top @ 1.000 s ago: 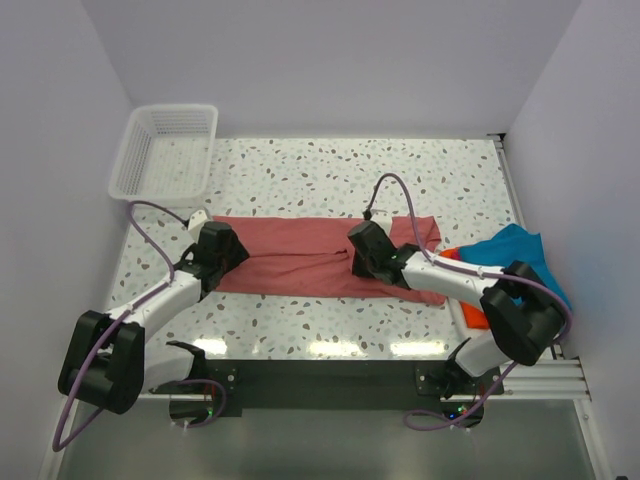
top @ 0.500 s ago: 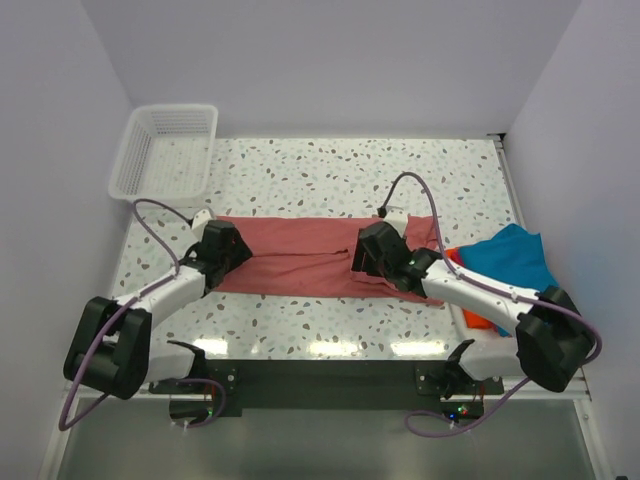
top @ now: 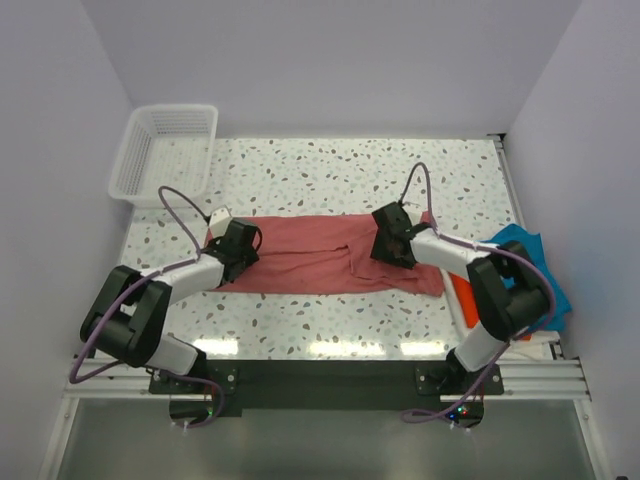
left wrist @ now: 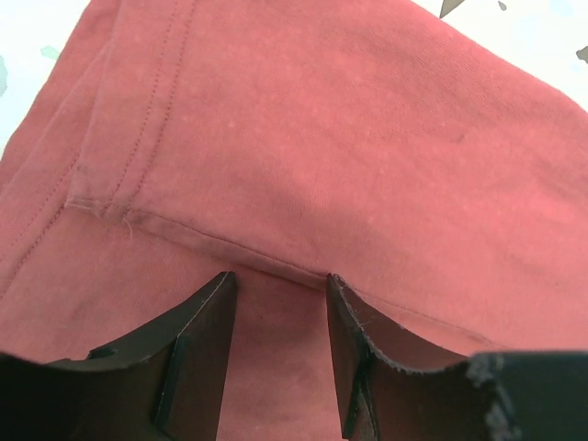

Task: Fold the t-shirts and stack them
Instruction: Fold the tshirt

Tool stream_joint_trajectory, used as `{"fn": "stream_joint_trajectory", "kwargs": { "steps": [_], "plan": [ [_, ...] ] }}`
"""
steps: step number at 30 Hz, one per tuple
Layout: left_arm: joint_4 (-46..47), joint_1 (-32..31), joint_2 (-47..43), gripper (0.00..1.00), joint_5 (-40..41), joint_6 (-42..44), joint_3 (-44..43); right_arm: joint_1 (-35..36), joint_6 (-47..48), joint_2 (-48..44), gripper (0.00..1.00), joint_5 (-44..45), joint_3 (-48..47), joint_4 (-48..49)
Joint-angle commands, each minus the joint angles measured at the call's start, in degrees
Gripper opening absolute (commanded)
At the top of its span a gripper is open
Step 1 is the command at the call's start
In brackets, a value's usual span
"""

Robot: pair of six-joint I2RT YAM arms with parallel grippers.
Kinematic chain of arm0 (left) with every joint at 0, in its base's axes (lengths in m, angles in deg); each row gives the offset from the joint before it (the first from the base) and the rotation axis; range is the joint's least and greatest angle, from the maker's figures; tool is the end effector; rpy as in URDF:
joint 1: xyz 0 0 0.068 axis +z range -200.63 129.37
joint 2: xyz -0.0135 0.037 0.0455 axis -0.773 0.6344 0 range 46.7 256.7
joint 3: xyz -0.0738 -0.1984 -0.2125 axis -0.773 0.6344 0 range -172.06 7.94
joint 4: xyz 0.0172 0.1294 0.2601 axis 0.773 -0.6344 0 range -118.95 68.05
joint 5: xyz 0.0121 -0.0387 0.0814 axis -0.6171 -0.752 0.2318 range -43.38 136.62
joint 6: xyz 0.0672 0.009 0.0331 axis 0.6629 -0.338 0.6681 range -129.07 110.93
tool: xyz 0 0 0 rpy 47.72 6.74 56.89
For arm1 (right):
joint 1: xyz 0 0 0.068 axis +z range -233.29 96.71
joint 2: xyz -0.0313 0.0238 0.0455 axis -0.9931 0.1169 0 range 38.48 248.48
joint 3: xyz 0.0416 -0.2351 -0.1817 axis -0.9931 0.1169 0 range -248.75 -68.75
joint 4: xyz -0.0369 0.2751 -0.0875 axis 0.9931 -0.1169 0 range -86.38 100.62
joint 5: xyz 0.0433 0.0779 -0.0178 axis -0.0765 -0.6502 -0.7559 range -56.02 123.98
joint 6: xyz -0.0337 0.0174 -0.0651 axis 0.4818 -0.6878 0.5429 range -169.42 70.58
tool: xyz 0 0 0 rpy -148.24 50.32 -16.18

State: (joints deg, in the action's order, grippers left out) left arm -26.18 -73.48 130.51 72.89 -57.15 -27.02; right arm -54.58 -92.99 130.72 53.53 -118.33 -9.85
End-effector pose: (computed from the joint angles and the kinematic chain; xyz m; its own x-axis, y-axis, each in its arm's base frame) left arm 0.2821 -0.0884 0.1304 -0.5690 -0.4841 -0.6647 -0.4791 0.8522 -0.2106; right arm 0.3047 0.1426 0.1428 -0.7875 0.3093 -0.5331 0.3075 0.9468 0.0951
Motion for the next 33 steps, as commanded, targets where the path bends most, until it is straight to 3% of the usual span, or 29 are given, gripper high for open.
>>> {"fn": "stream_joint_trajectory", "kwargs": {
  "steps": [1,7,11,13,14,17,19,24,29,33],
  "plan": [
    [-5.9,-2.2,0.4,0.49,2.3,-2.8,2.2,-2.3,3.7,9.8,0.64,-4.4,-7.2,0.8],
    [-5.4,-4.6,-5.7,0.48,-5.3,-6.9,8.1,-5.2,14.7,26.4,0.65,-5.8,-31.0,-7.2],
    [-6.1,-15.7,-8.0,0.48,-8.2,-14.1,10.7,-5.2,24.3,38.5,0.71,-5.8,-54.8,-12.1],
    [-3.5,-20.4,-8.6,0.49,-11.1,-18.7,12.7,-5.2,28.8,44.5,0.8,-4.6,-61.7,-14.8],
    [-2.3,-24.7,-8.6,0.5,-11.8,-19.6,13.2,-5.2,29.9,46.0,0.82,-4.3,-68.6,-16.1],
    [-0.3,-27.9,-8.1,0.57,-13.8,-17.6,10.8,-5.2,31.4,49.1,0.91,-2.4,-78.3,-20.6],
    [-3.3,-27.9,-8.9,0.63,-11.9,-12.6,6.4,-5.2,30.5,45.9,0.93,-1.8,-79.1,-20.8],
    [-11.6,-27.6,-11.9,0.67,0.2,-3.7,-3.6,-5.2,25.5,34.6,0.96,1.4,-67.8,-18.0],
    [-17.7,-27.5,-6.6,0.57,7.7,4.6,-10.3,-5.2,17.7,27.3,0.92,-0.8,-55.0,-13.5],
    [-21.9,-27.5,0.5,0.46,10.2,7.6,-14.9,-5.2,13.6,29.9,0.81,-3.2,-54.1,-13.0]
  ]
}}
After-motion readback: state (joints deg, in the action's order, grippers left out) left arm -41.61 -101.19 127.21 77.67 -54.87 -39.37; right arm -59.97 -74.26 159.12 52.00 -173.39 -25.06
